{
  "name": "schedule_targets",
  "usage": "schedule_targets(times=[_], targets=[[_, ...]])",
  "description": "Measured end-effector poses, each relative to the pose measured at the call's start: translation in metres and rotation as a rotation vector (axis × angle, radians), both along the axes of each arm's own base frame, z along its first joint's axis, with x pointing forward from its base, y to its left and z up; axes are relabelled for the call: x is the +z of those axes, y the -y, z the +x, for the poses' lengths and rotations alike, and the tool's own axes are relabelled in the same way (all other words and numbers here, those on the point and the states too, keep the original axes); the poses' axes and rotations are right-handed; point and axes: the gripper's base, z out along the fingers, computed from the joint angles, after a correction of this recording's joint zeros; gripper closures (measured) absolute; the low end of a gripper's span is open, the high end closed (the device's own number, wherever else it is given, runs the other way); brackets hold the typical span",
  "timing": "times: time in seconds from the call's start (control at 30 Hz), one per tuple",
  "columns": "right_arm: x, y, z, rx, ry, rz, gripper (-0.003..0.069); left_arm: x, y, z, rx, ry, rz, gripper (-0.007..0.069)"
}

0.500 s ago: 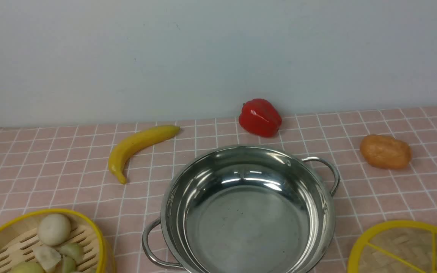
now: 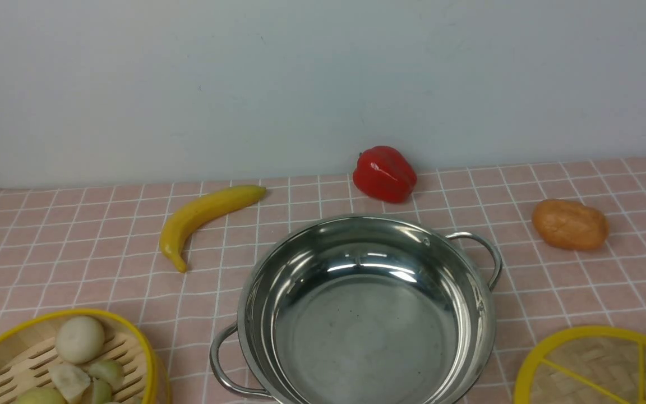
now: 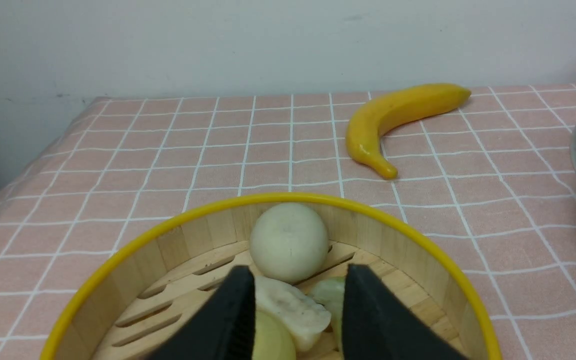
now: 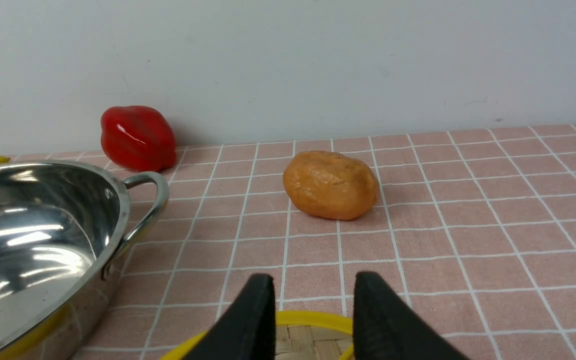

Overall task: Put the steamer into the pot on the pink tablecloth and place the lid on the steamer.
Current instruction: 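Grasp the rim of the steamer basket holding the buns with the left gripper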

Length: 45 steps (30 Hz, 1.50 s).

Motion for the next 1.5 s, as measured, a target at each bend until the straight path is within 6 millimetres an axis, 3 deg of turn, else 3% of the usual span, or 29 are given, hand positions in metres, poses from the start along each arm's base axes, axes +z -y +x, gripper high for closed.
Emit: schedule_targets(times=[0.33, 0.63, 1.07, 1.17, 1.27, 1.37, 1.5], targets=[[0.000, 0.000, 0.000, 0.000, 0.000, 0.000, 0.0417, 0.001, 0.000, 0.000, 0.000, 0.007, 0.001, 0.0382], [0.000, 0.000, 0.000, 0.000, 0.000, 0.000, 0.0417, 0.019, 0.004, 0.003, 0.013, 0.235, -0.358, 0.0382], [0.000, 0.000, 0.000, 0.000, 0.000, 0.000, 0.0417, 0.024, 0.003, 0.003, 0.026, 0.296, -0.459, 0.0382], [0.000, 0.000, 0.000, 0.000, 0.000, 0.000, 0.0417, 0.038, 0.005, 0.002, 0.007, 0.295, -0.477, 0.0382], [0.000, 0.000, 0.000, 0.000, 0.000, 0.000, 0.0417, 0.051, 0.008, 0.002, -0.011, 0.251, -0.485, 0.0382], [0.000, 0.000, 0.000, 0.000, 0.000, 0.000, 0.0417, 0.078, 0.015, 0.012, -0.052, 0.029, -0.486, 0.0382], [0.000, 0.000, 0.000, 0.000, 0.000, 0.000, 0.0417, 0.098, 0.020, 0.027, -0.110, -0.267, -0.395, 0.0382]])
